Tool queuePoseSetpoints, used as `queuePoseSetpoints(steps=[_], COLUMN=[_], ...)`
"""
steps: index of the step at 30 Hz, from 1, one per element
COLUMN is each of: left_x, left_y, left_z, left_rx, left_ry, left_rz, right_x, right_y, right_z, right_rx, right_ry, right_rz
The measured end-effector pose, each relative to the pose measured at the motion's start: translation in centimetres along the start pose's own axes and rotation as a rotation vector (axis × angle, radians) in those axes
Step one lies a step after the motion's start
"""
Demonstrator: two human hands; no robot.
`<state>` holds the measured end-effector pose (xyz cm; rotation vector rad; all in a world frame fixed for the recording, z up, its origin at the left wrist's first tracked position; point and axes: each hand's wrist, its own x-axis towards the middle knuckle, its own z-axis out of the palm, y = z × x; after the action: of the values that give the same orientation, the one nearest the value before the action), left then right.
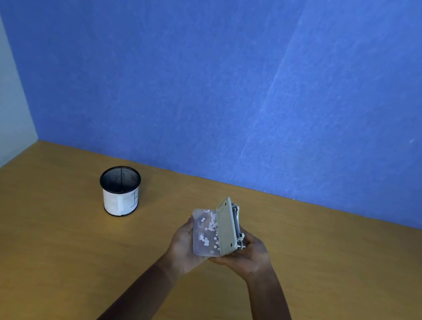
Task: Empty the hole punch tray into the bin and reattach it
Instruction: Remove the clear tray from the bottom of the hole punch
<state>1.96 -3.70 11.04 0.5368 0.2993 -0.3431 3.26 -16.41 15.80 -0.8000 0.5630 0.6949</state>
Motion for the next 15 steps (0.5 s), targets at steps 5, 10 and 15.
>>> queuePoseSetpoints(steps=[5,10,15], left_x=[0.2,0.7,1.0], left_y=[0.1,0.2,0.6], left_z=[0.1,-0.2,-1.1], left_rx=[0.008,0.032,0.003], left_ry=[-0.004,0.010,0.036], left_rz=[0.003,0.024,0.052], right_x=[-0.4,-0.2,0.8], right_y=[-0.2,-0.6,-1.1], right_z=[0.0,-0.3,-0.9], right_rx=[0.021,0.031,0.074], right_ry=[-0.023,-0.033,0.028], right_rz=[0.007,0.002,-0.103])
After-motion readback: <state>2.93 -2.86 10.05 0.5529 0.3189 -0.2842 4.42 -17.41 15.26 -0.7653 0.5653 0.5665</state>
